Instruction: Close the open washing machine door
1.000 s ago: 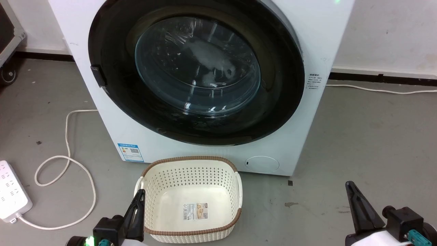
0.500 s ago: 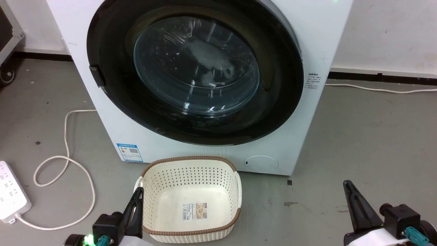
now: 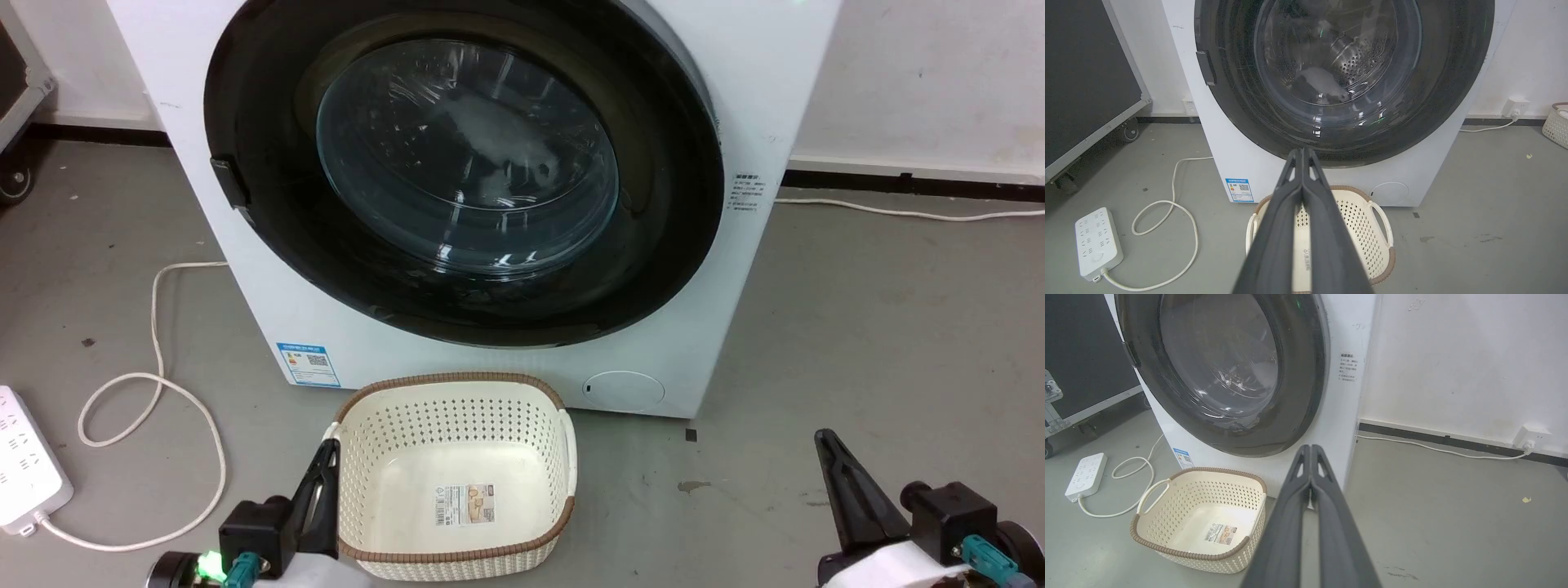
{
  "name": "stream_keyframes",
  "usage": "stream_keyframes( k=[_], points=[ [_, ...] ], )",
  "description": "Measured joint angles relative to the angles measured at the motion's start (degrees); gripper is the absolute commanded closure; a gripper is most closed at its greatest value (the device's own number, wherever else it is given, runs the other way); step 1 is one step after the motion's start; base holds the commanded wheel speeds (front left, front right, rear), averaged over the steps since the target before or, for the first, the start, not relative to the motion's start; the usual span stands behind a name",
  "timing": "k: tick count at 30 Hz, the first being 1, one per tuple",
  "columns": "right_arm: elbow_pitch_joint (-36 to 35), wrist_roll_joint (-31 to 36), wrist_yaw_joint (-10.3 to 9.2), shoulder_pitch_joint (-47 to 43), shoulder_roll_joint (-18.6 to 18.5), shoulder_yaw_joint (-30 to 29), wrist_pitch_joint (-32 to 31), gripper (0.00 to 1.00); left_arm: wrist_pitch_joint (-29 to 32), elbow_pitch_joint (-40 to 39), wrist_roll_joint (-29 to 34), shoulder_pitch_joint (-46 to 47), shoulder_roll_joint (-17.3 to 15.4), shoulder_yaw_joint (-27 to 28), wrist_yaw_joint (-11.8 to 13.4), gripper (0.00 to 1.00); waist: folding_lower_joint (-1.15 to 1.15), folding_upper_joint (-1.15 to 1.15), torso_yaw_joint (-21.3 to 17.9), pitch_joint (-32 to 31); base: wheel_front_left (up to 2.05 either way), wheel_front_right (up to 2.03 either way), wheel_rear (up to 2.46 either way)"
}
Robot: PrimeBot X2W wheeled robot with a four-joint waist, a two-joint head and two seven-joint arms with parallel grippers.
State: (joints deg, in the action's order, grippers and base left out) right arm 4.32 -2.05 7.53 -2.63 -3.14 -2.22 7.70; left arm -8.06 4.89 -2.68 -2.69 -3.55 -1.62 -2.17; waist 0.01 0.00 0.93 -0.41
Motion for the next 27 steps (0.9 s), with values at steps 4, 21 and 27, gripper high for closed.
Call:
stream_keyframes(
  k=[4,21,27],
  points=[
    [-0.33,0.08,0.0,0.53,0.01,0.13,-0.37,1.0,0.54,-0.29,0.11,0.24,0.05,0.1,0.05,1.0,0.0,0.0,-0.05,0.02,0.0,0.0,0.0],
    [-1.32,0.57,0.0,0.64,0.01,0.73,-2.55,1.0,2.58,-1.62,0.59,0.45,0.27,0.53,0.52,1.0,0.0,0.0,-0.32,0.14,0.0,0.0,0.0],
    [-1.57,0.59,0.0,0.86,0.01,0.9,-3.14,1.0,3.47,-1.99,1.0,0.64,0.32,0.64,0.76,1.0,0.0,0.0,-0.4,0.17,0.0,0.0,0.0]
  ],
)
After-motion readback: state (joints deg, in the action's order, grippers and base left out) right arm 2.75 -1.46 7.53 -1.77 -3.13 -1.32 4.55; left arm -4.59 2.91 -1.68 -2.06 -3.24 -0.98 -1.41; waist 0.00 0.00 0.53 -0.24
